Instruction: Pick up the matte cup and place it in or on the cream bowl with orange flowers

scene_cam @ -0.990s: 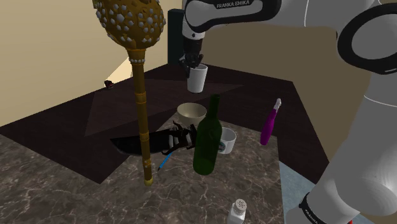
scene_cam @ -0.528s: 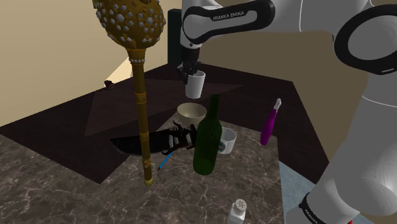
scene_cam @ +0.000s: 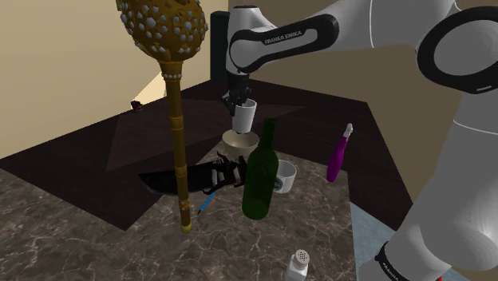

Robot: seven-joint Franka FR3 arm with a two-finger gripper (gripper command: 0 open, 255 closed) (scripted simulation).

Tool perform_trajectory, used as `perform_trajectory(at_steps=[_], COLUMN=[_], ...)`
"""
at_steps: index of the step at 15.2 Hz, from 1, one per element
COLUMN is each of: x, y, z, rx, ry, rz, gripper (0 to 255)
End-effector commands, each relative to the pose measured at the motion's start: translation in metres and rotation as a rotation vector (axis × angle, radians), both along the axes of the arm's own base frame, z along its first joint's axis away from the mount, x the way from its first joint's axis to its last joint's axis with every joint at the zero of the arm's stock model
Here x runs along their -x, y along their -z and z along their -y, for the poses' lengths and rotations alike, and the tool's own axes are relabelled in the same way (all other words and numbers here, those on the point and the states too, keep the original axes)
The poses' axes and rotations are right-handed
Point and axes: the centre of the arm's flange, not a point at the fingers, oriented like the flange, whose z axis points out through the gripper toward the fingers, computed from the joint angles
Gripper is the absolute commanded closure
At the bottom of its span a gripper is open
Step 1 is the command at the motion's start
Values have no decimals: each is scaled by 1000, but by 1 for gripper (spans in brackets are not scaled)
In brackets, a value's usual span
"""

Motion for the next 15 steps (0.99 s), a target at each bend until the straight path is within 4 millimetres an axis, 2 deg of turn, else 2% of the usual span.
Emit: perform_trajectory(at_steps=[1,4,12,13,15], x=[0,0,0,0,0], y=[11,27,27,27,27], z=[-1,-1,-1,-1,-1], rx=[0,0,0,0,0], ry=[0,0,0,0,0], rz=[1,1,1,1,1], gripper=[255,255,255,0,0])
